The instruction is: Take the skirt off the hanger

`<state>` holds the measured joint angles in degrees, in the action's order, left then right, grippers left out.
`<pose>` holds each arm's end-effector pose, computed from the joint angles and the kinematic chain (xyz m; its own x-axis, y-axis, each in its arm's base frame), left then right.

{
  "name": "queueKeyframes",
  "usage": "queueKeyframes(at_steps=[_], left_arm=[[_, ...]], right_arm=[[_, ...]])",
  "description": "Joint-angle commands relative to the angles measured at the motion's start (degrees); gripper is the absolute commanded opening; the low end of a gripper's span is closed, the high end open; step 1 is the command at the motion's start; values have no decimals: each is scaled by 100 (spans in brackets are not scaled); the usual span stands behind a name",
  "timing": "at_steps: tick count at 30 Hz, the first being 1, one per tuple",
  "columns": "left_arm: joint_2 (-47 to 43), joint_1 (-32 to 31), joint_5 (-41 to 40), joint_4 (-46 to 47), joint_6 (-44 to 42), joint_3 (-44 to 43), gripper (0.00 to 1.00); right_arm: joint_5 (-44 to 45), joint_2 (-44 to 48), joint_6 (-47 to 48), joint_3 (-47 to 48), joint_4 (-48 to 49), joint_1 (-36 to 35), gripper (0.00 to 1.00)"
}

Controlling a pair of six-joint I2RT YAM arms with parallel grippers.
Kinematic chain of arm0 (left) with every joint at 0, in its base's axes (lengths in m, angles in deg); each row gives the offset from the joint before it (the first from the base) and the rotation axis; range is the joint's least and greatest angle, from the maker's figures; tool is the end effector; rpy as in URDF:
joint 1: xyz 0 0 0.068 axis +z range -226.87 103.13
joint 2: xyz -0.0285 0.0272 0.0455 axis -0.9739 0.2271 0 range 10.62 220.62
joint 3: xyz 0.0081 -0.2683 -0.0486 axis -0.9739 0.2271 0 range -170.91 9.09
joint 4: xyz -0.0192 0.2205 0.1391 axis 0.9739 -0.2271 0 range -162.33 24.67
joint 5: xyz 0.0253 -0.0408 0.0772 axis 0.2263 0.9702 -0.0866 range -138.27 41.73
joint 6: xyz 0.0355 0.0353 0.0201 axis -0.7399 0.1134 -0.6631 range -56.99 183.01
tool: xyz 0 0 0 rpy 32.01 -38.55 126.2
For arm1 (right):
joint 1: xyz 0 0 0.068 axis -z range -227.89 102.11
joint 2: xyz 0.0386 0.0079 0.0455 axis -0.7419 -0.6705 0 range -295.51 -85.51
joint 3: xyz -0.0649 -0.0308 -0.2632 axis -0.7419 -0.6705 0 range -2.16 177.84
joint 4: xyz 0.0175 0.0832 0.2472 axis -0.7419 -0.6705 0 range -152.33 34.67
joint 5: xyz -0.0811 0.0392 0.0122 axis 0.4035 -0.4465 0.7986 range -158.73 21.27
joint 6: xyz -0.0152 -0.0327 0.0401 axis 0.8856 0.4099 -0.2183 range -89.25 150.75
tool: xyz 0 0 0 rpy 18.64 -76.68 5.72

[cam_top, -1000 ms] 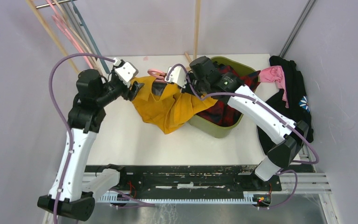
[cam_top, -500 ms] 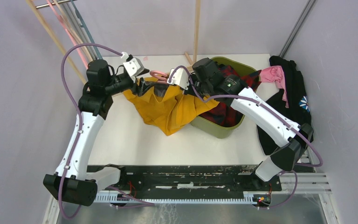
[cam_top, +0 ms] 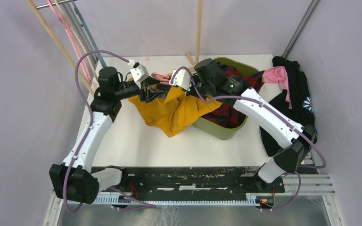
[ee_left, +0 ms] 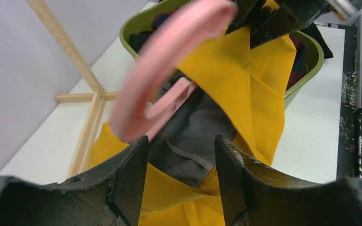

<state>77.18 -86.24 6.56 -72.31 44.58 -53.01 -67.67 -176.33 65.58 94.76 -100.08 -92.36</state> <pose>0.2484 -0.0705 0.3777 0.0938 0.1691 -0.9811 0.9008 0.4053 0.1559 0.2478 0.2423 0.3947 0.0282 -0.7725 -0.6344 -0.8210 0.3442 -0.4555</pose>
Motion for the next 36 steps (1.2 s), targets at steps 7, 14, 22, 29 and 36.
queueKeyframes(at_steps=[7,14,22,29,36], left_arm=[[436,-122,72,994,331,93,59],[447,-156,-322,435,-193,284,59],[638,-160,-1043,-395,-1130,491,59],[546,-54,-2004,-755,-1627,787,55],[331,-45,-2021,-1148,-1741,545,55]], right_arm=[[48,426,72,352,256,36,1],[114,483,121,419,238,39,1],[219,598,244,442,210,41,1],[373,690,384,455,164,41,1],[359,629,418,521,201,40,1]])
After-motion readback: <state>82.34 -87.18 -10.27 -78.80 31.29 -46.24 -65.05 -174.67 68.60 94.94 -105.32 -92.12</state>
